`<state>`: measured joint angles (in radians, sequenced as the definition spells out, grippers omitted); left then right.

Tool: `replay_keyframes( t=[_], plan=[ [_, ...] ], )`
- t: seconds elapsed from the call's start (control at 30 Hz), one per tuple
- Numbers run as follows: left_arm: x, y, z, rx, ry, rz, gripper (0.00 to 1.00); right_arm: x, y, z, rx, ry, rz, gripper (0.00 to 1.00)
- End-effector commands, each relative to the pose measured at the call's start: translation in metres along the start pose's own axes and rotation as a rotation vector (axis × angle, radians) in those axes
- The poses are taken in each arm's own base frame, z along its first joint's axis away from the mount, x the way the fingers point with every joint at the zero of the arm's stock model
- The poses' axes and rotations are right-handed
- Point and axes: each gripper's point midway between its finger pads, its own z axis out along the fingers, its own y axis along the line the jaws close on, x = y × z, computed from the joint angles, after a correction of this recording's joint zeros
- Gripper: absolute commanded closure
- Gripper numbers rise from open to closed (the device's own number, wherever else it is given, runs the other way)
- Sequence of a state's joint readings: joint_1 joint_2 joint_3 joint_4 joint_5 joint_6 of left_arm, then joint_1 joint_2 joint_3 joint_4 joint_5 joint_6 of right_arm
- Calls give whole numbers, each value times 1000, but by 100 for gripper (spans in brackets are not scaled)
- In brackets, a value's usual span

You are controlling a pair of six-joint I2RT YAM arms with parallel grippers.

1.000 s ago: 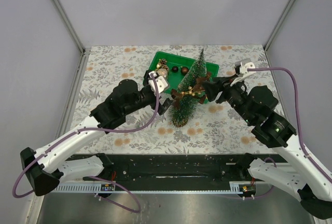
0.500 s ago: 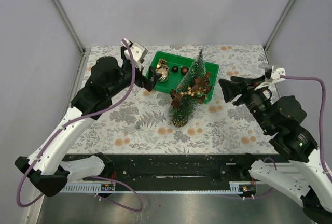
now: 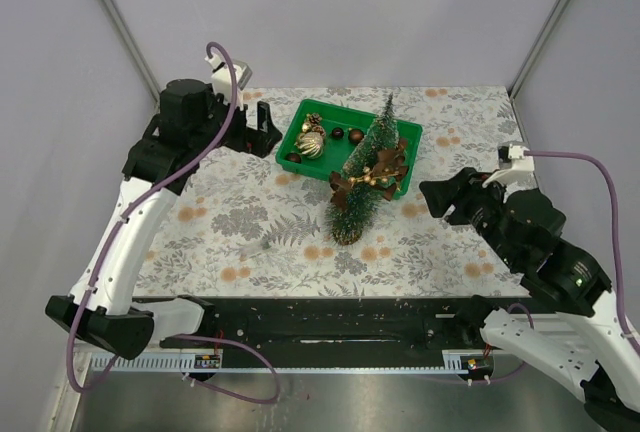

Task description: Decorate the small christmas tree

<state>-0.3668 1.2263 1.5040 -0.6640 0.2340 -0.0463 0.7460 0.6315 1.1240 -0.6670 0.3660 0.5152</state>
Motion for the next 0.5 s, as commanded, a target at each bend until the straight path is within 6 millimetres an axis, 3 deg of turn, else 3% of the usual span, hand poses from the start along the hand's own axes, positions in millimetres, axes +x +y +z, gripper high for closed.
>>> replay_keyframes(
  t=[0.0,0.17,0.47],
  plan=[
    [-8,6,-15,34,24,-57,1,40,19,13,-82,168,21,40],
    [4,22,-18,10,54,-70,1,70,31,21,-153,270,11,39],
    [17,19,-24,22,37,-48,1,157,38,23,-192,403,10,40]
  ],
)
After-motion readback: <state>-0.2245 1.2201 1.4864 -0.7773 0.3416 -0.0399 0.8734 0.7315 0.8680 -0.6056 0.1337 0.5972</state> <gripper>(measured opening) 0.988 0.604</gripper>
